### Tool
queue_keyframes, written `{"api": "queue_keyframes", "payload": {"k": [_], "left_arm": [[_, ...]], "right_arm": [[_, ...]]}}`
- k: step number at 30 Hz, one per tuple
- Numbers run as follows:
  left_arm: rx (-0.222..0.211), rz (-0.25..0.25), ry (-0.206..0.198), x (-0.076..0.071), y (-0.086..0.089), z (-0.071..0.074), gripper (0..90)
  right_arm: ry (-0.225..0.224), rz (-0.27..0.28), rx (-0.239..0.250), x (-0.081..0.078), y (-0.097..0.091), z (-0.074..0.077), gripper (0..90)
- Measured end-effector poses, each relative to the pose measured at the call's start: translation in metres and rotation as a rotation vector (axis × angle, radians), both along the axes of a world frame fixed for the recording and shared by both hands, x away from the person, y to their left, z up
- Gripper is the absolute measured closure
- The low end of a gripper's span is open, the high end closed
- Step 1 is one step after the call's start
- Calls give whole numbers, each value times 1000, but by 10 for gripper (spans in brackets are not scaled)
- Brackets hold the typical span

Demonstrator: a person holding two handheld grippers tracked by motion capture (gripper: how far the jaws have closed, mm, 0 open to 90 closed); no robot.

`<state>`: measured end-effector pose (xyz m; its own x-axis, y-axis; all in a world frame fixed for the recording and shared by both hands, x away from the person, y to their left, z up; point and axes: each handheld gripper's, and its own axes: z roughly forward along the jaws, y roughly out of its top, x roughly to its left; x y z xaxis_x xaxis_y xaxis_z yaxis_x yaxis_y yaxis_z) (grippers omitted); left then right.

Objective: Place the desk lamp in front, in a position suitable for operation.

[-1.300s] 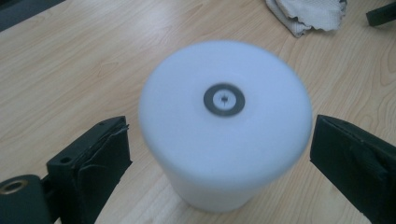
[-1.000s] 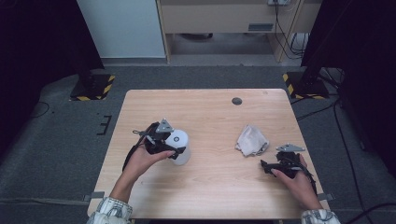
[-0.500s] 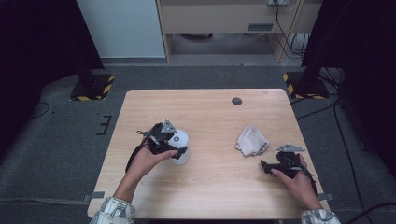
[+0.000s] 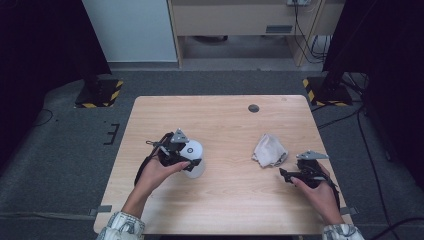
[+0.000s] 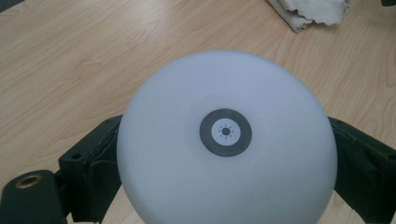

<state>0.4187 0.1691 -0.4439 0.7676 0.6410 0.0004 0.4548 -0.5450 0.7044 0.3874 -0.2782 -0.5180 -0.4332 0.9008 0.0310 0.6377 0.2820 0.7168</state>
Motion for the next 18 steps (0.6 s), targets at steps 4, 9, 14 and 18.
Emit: {"api": "queue_keyframes", "payload": {"k": [4,9,14,18], "left_arm": [[3,-19,0,-3,-6,0,80],[10,-58,3,-7,-18,1,80],[1,-86,5,-11,-28,1,80],[4,-101,3,-13,-33,1,80]], "right_arm": [[-5,-4,-15,0,-1,1,168],[13,-20,-19,1,-5,1,169],[23,-38,-22,1,-6,-1,155],[21,-28,-32,1,-5,-1,156]]}}
